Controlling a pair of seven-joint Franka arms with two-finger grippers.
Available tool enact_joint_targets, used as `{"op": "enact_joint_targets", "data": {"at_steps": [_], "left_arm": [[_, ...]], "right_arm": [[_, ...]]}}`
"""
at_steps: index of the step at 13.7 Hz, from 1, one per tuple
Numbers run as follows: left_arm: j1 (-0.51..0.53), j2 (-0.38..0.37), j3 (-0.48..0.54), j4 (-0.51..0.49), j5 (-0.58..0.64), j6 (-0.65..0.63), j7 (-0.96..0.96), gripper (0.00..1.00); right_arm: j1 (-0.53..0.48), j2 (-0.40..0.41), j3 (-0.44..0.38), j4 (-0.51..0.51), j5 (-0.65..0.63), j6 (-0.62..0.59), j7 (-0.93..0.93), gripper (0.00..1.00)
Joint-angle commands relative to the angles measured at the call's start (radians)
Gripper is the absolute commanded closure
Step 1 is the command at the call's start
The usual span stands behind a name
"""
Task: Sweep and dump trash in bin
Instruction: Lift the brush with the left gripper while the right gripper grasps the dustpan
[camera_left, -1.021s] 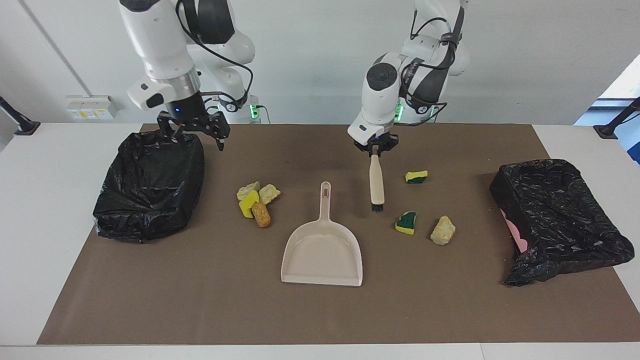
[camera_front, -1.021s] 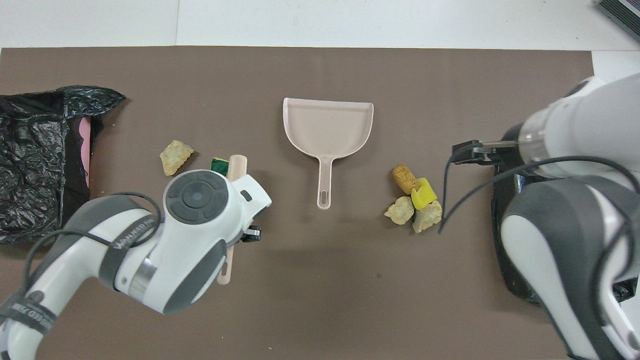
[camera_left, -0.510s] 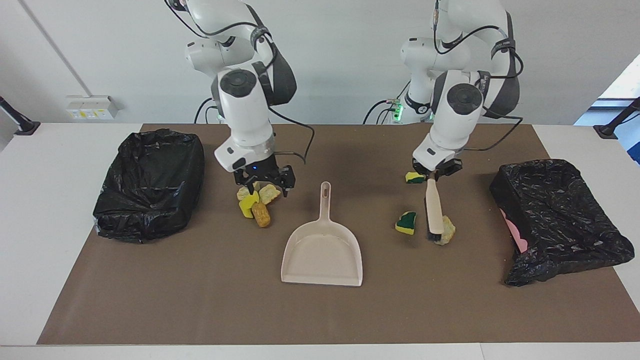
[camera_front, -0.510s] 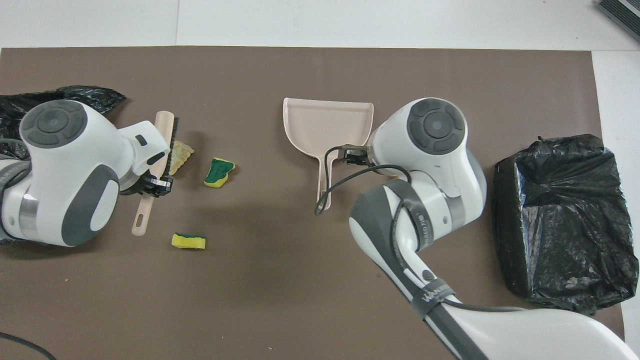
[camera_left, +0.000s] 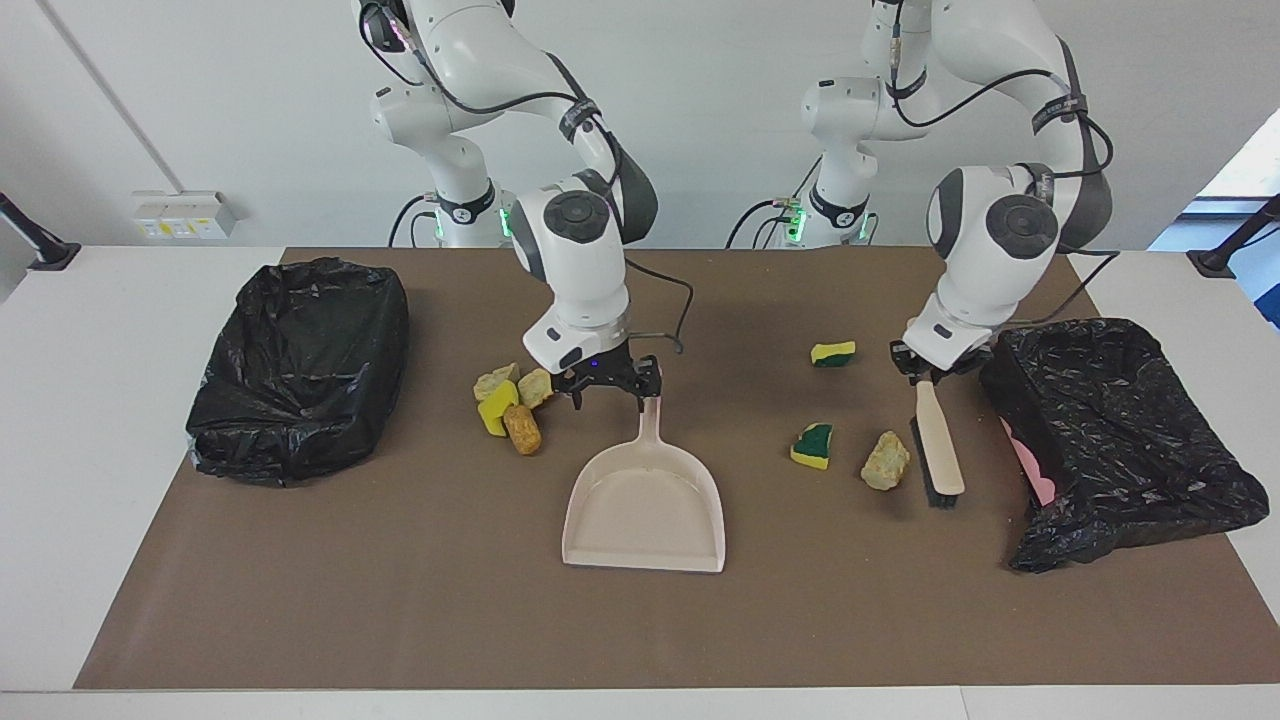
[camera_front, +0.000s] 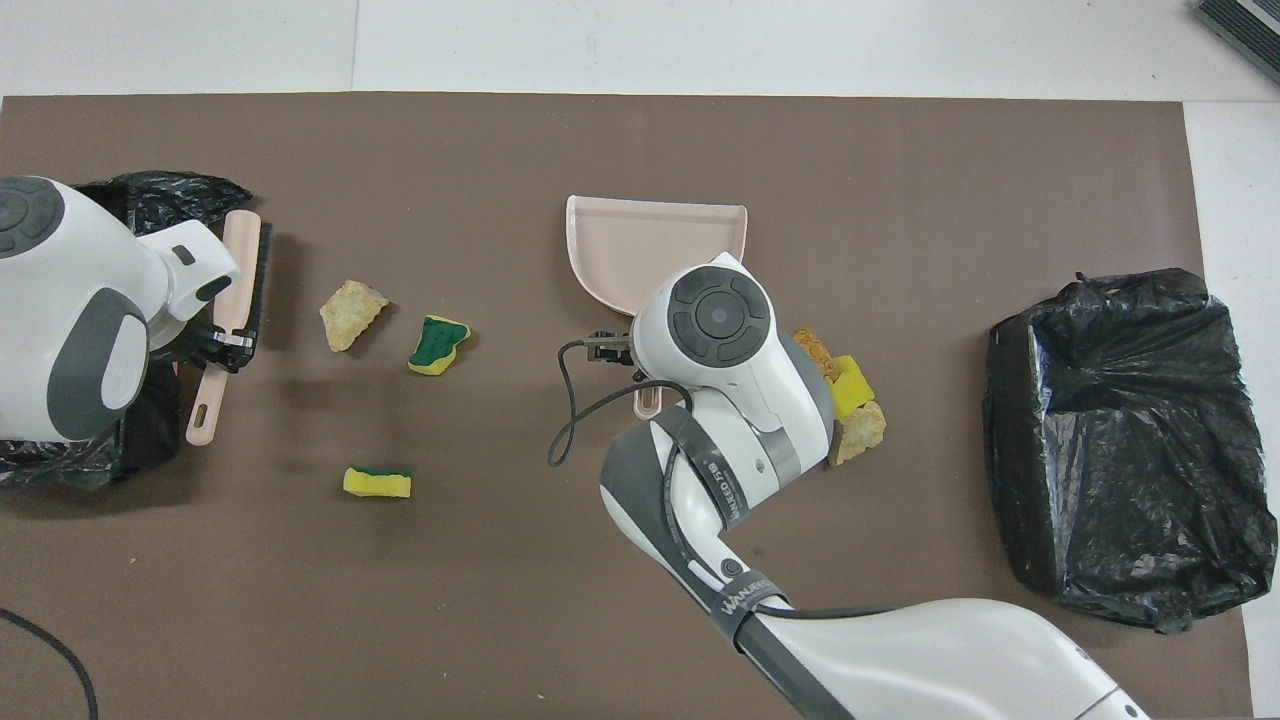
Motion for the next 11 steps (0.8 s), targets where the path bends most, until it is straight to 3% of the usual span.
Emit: {"op": "enact_joint_targets", "data": {"at_steps": [1,2,4,5,7,11], "left_arm": [[-0.009,-0.044,-0.022,-0.073,0.012,0.035,0.008,1.00],[-0.023,-0.056,-0.024,-0.100,0.010,0.036,0.008,1.00],[-0.075,-0.085,-0.025,-0.146,0.007,0.035,0.008,1.00],[-0.095,-0.094,-0.025,-0.157,-0.006,0.027,0.010,1.00],[-0.137,-0.104,-0.025,-0.173,-0.052,0.024,0.011,1.00],[-0.188,-0.119,-0.024,-0.109,-0.062,-0.141,-0.016,1.00]], "right_arm": [[0.014,-0.009,0.003,-0.009,0.011,-0.024,0.016,0.00],[0.012,-0.009,0.003,-0.010,0.009,-0.030,0.010,0.09],[0.006,-0.006,0.003,-0.010,0.009,-0.025,-0.004,0.51],[0.002,-0.004,0.003,-0.010,0.008,-0.025,-0.016,0.61],[0.003,-0.006,0.003,-0.010,0.005,-0.027,-0.026,1.00],[0.011,-0.010,0.007,-0.003,0.008,-0.047,-0.121,1.00]]}}
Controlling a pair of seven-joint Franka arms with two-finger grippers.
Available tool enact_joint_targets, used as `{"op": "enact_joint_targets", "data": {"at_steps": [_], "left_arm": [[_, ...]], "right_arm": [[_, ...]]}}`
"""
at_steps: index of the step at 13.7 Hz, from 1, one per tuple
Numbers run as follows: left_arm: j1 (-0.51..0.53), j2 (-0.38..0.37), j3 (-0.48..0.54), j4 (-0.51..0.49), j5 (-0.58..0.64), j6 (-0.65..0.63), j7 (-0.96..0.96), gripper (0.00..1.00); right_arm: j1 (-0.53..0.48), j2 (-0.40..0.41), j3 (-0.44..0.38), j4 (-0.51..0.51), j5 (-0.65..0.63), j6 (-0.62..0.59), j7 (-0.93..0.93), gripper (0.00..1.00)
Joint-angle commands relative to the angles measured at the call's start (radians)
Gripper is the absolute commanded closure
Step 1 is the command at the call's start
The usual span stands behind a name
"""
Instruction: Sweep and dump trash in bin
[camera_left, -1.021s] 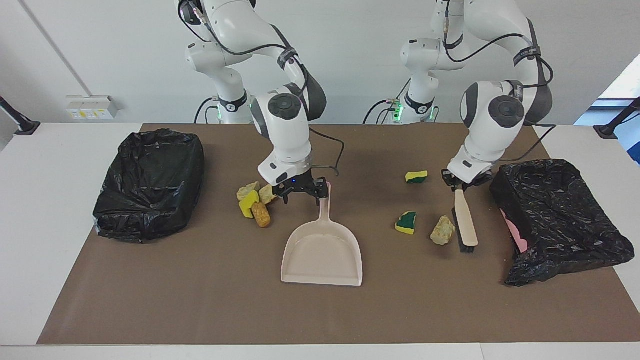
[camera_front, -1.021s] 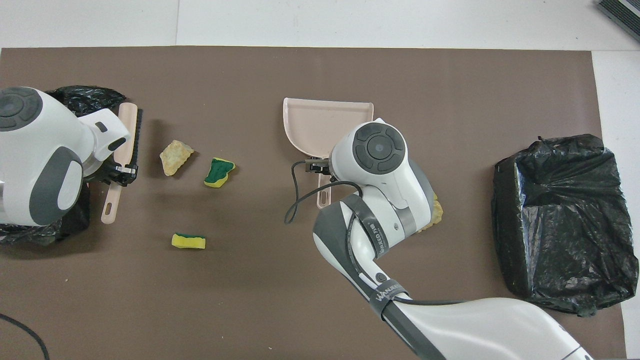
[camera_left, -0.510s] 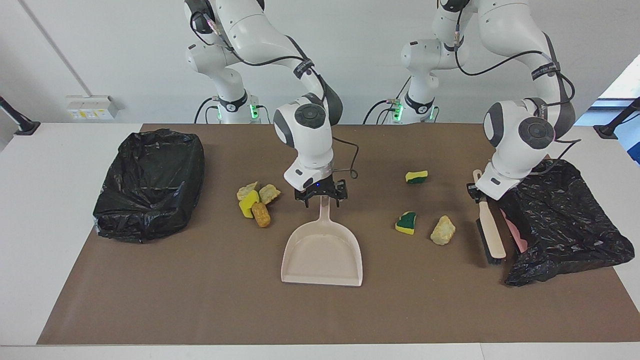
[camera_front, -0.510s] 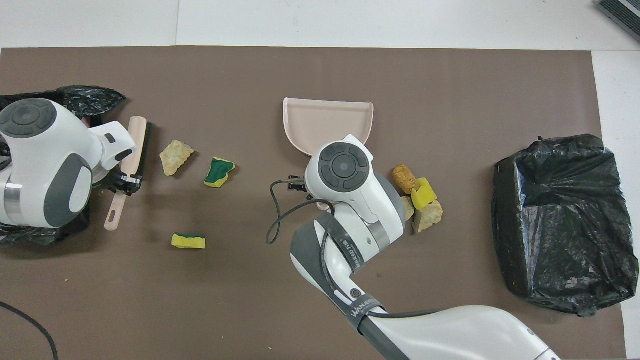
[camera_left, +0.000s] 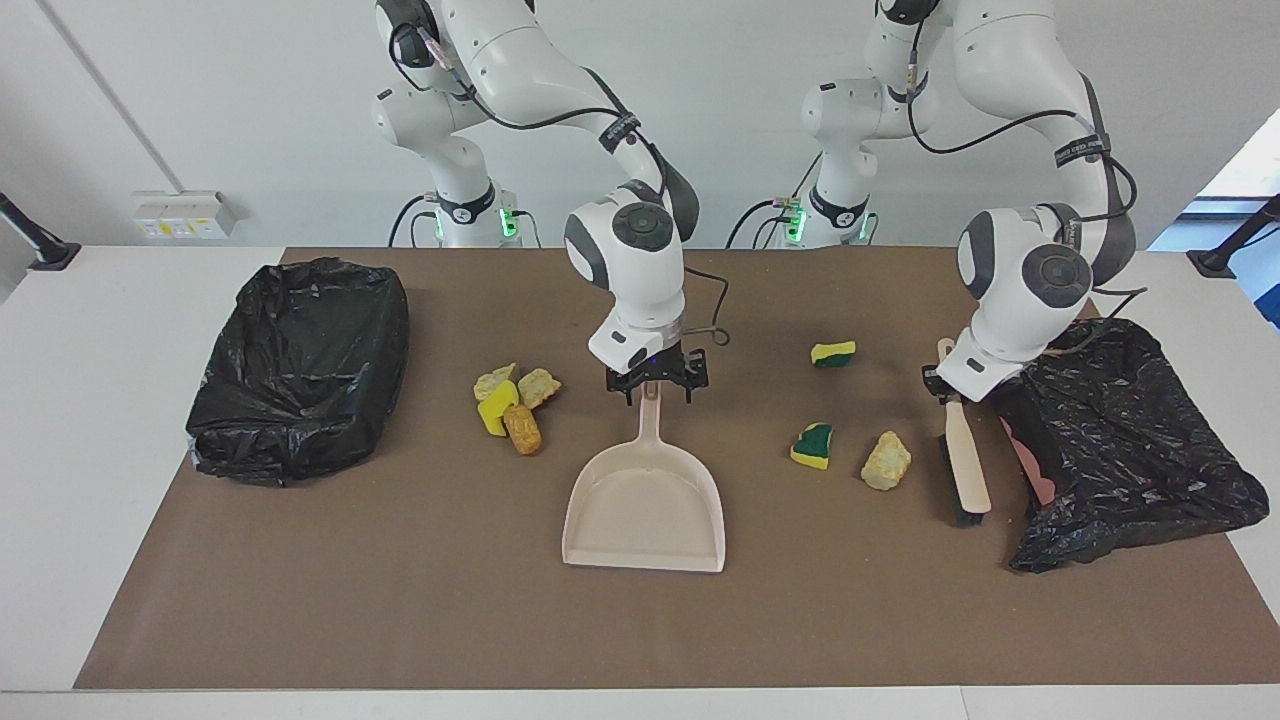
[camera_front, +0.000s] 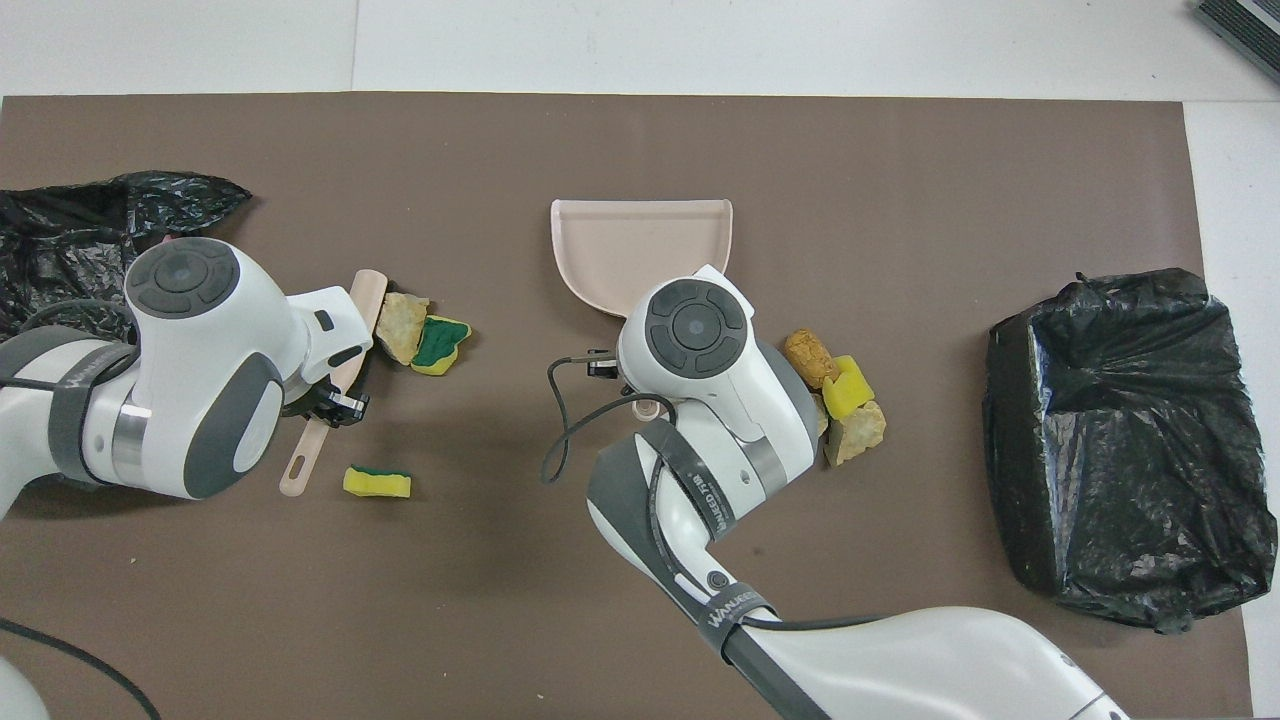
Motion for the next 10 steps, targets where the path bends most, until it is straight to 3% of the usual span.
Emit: {"op": "enact_joint_targets", "data": {"at_steps": [1,4,6,8,10], "left_arm": [[-0.014,-0.077,0.019,0.020,-0.015,-0.121,-0.030,1.00],[-0.011,-0.176,0.020,0.011,-0.015,-0.233,-0.136,1.00],[-0.020,-0.212,0.017,-0.020,-0.015,-0.314,-0.309,1.00],[-0.068,-0.269,0.017,-0.101,-0.015,-0.305,-0.530,1.00],[-0.108,-0.343,0.016,-0.204,-0.018,-0.298,-0.706,1.00]], "right_arm": [[-0.016,-0.022,0.013,-0.003,0.018,-0.029,-0.190,1.00],[-0.034,-0.108,0.011,-0.035,0.015,-0.108,-0.442,1.00],[-0.042,-0.198,0.010,-0.096,0.012,-0.196,-0.577,1.00],[-0.062,-0.310,0.008,-0.199,0.003,-0.231,-0.738,1.00],[-0.080,-0.335,0.010,-0.241,0.003,-0.232,-1.032,1.00]]}}
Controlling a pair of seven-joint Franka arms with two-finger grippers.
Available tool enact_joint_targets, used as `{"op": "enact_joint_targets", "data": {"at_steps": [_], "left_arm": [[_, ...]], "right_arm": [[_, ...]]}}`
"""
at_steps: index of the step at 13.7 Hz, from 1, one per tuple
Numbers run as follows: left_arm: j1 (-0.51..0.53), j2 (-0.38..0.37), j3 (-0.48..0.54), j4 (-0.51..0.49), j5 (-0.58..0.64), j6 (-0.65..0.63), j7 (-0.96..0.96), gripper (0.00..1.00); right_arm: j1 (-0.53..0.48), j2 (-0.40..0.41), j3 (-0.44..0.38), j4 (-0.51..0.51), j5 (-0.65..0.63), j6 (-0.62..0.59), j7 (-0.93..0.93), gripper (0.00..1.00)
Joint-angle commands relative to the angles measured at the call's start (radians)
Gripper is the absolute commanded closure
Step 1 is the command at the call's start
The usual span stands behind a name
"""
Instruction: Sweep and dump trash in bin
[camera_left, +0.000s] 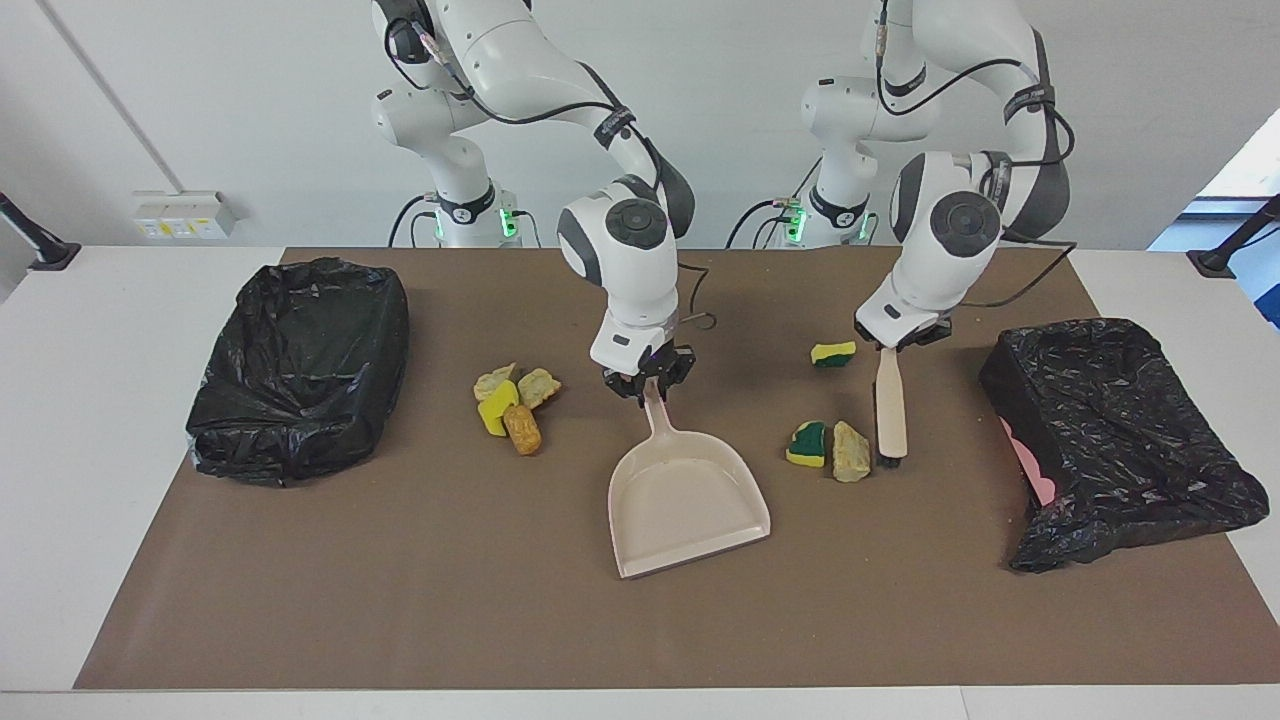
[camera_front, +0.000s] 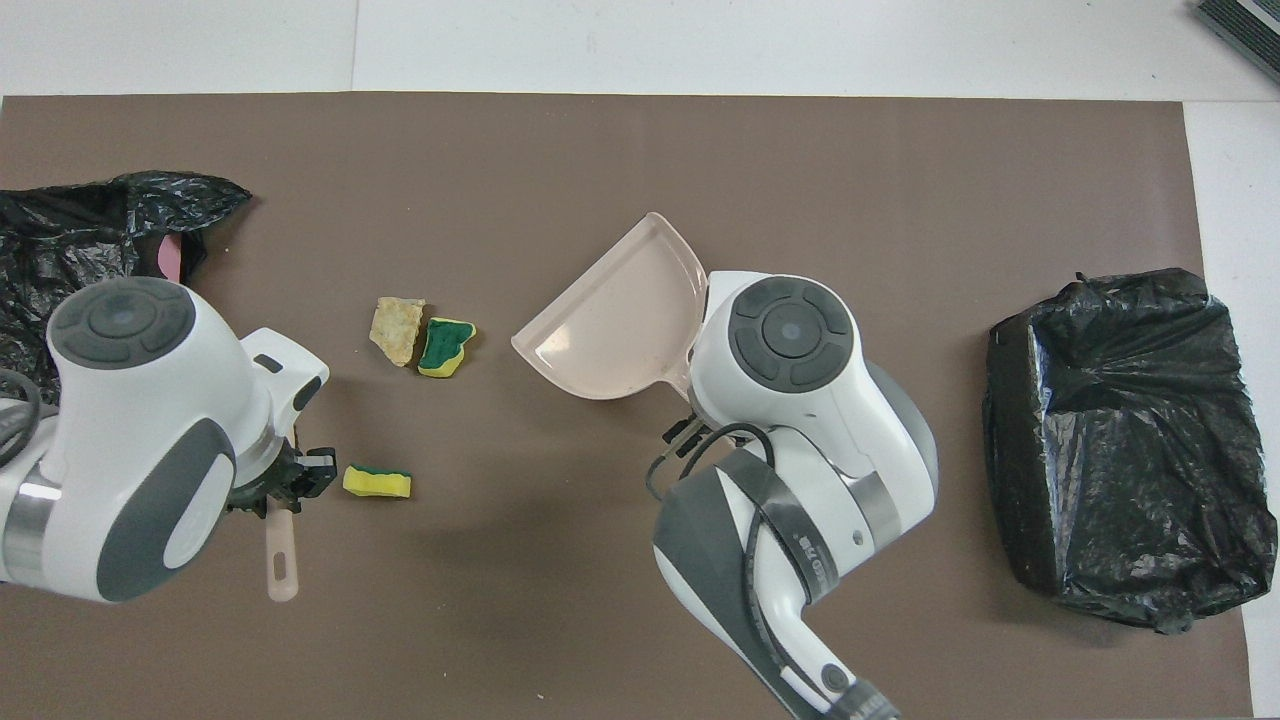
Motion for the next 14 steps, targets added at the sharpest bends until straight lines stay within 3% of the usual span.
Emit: {"op": "enact_joint_targets", "data": {"at_steps": [1,5,9,14], "left_arm": [[-0.062,-0.131,0.008,-0.172,-0.022,0.019,-0.230,1.00],[-0.113,-0.128,0.010,-0.252,-0.160,0.083,-0.440,1.00],[-0.145,-0.091,0.010,-0.262,-0.258,0.194,-0.565,1.00],[-0.161,-0.016,0.014,-0.253,-0.296,0.337,-0.652,1.00]], "right_arm": [[-0.023,-0.070,0.010,-0.102,0.003,0.010,-0.330,1.00],[0.020,-0.006,0.012,-0.096,-0.002,0.028,-0.368,1.00],[0.060,0.042,0.012,-0.089,-0.022,0.056,-0.348,1.00],[0.061,0.051,0.013,-0.084,-0.020,0.063,-0.272,1.00]]}}
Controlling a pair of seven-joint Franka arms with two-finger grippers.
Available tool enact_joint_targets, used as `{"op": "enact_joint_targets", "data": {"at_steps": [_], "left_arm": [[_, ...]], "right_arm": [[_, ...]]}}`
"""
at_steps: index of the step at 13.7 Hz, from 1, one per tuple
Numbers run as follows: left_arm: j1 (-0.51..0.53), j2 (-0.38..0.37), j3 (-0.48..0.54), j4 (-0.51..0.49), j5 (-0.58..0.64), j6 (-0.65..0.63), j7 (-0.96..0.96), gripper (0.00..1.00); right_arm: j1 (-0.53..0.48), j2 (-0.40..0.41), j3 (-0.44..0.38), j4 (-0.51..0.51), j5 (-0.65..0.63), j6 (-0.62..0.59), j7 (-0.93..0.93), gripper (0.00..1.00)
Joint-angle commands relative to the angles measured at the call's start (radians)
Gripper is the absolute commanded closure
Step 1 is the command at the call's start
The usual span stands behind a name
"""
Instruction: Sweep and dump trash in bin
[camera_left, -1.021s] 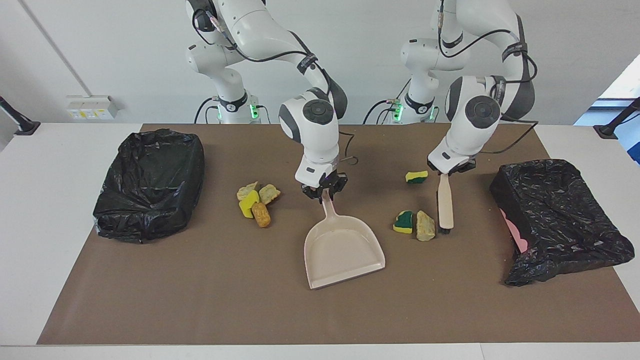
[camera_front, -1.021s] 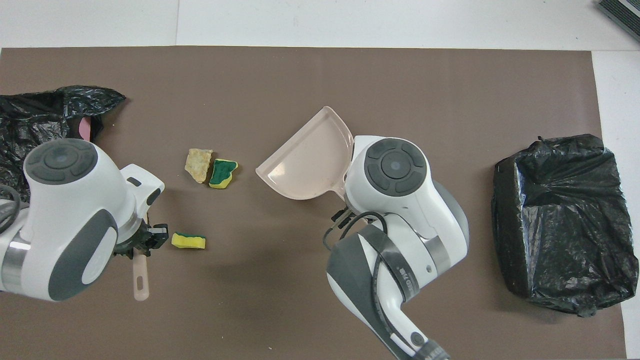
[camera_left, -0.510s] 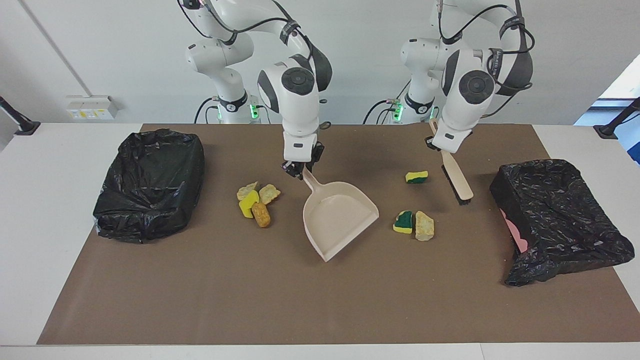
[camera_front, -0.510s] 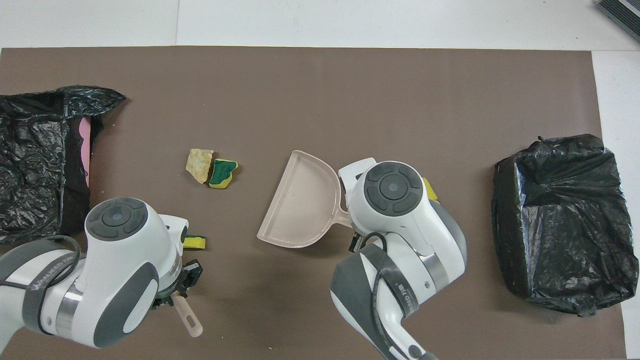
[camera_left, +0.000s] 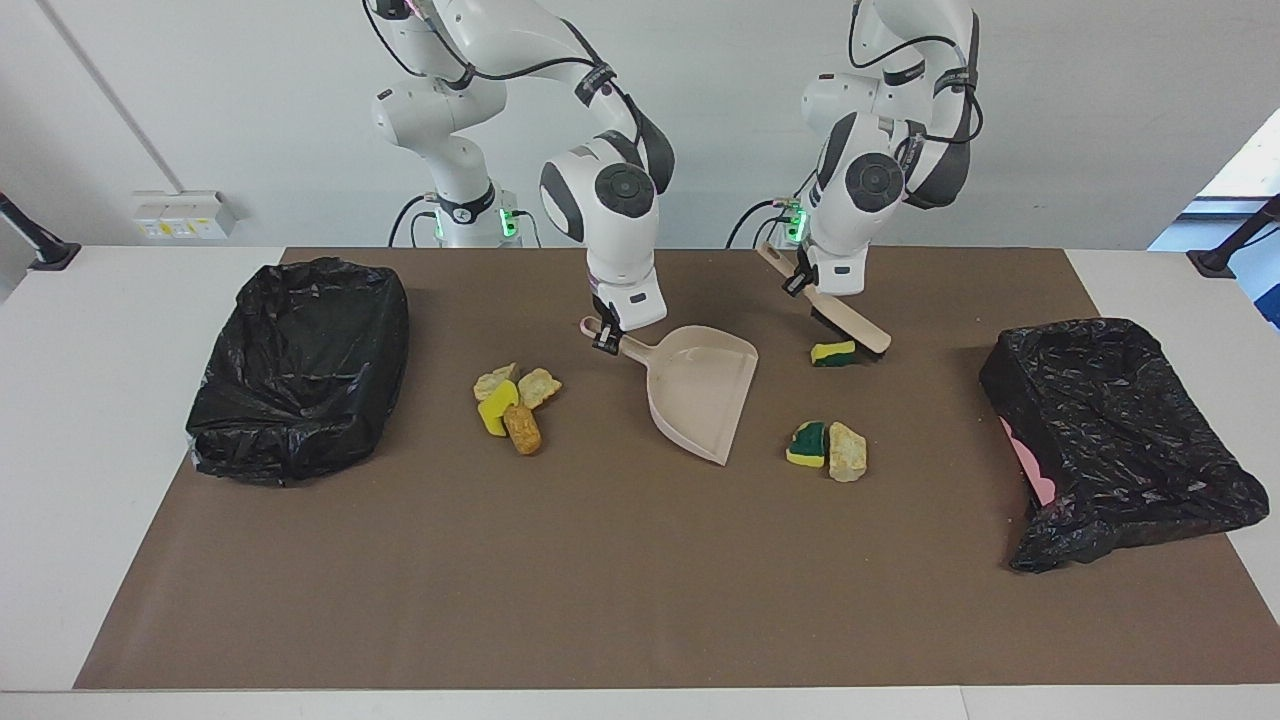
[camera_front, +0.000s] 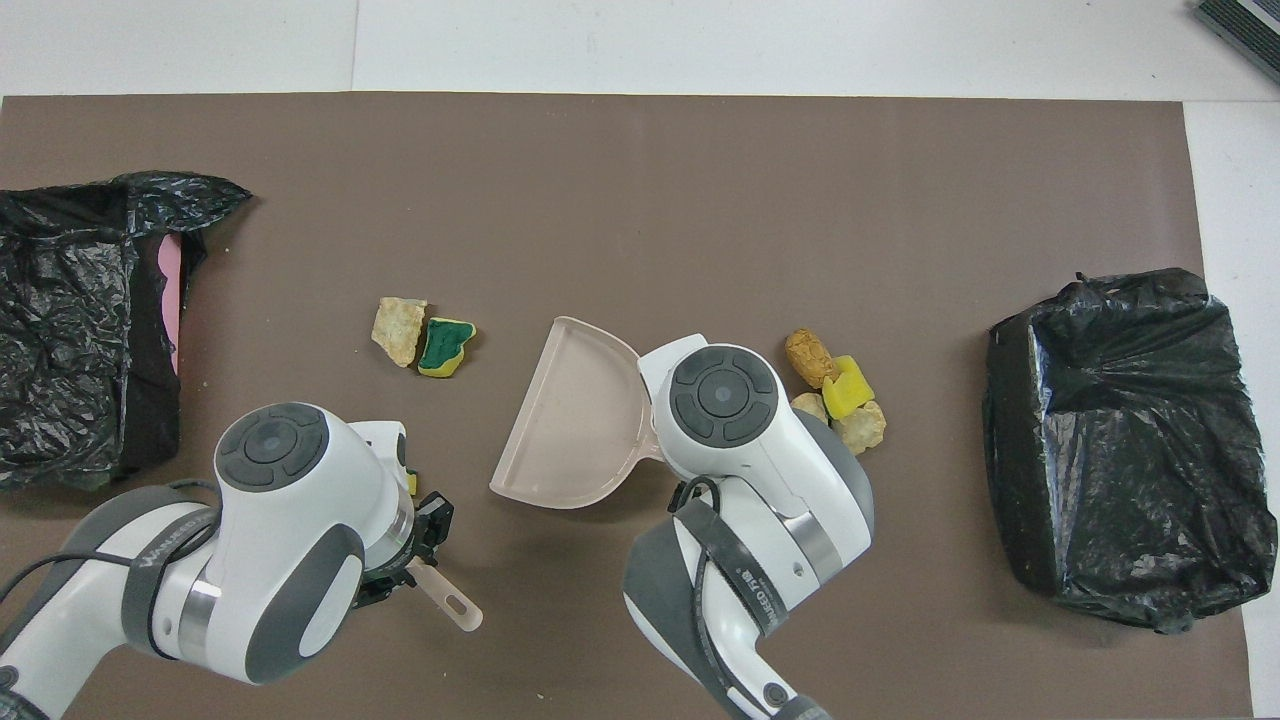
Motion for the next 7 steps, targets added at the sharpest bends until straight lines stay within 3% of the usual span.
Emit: {"op": "enact_joint_targets", "data": {"at_steps": [1,7], "left_arm": [[0.003,0.030,0.019,0.006,-0.026,0.083,-0.015,1.00],[0.052,0.139,0.019,0.124,-0.017,0.183,0.078,1.00]], "right_arm": [[-0.003,0.010,0.003,0.011,-0.013,0.010,0.051,1.00],[-0.002,0.006,0.003,0.011,-0.014,-0.013,0.074,1.00]]}}
